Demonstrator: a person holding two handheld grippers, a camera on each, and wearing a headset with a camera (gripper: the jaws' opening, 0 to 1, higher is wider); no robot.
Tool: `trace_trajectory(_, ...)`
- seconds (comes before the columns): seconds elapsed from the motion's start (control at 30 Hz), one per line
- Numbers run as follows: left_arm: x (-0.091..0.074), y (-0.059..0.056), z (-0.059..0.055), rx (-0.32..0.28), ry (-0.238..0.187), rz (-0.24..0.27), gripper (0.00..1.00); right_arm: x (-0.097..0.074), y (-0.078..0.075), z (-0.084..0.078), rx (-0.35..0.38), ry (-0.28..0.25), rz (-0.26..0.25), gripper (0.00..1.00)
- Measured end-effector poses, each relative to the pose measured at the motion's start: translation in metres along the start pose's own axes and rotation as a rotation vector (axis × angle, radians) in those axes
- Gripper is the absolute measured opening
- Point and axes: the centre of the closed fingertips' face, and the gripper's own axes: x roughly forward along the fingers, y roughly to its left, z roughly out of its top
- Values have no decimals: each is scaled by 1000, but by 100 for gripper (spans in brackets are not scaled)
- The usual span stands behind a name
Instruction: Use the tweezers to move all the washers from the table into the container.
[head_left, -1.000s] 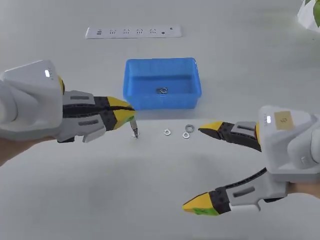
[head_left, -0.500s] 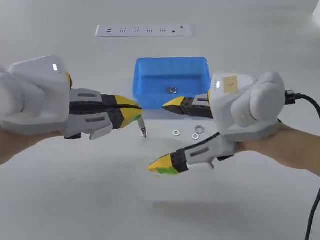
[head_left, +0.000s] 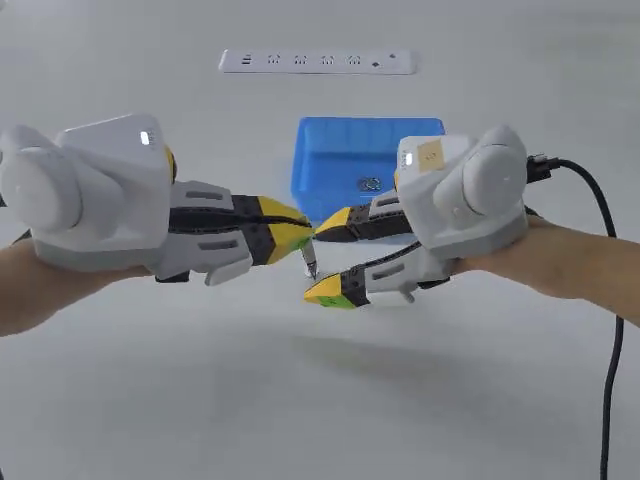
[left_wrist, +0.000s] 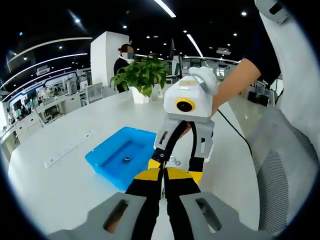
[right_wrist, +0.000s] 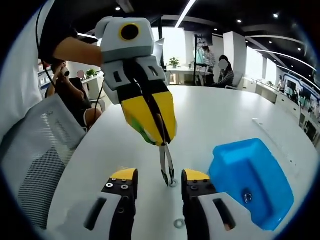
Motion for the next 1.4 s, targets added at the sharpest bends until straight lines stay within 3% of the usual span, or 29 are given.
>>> trace_trajectory(0.33,2,0,0,-21,-15,0,5,9,-1,2,-73,44,60,22)
trace_trajectory(0.57,2,-2,-1,-13,-13,-11,5,11,-8,0,-93,60,64,12)
trace_trajectory(0.83,0,0,-1,-23,-13,3,5,12,-7,0,-126,63,69,11)
trace_trajectory(0.97,3,-4,0,-8,-6,2,6,11,-5,-2,-144,70,60,11)
trace_trajectory(1.13,4,-1,0,-76,-15,9,6,11,-6,-2,-136,71,44,11)
trace_trajectory(1.23,3,0,-1,-59,-8,14,6,11,-7,-1,-130,70,39,10)
trace_trajectory(1.4,1,1,-3,-97,4,11,8,12,-6,-1,-133,68,40,10)
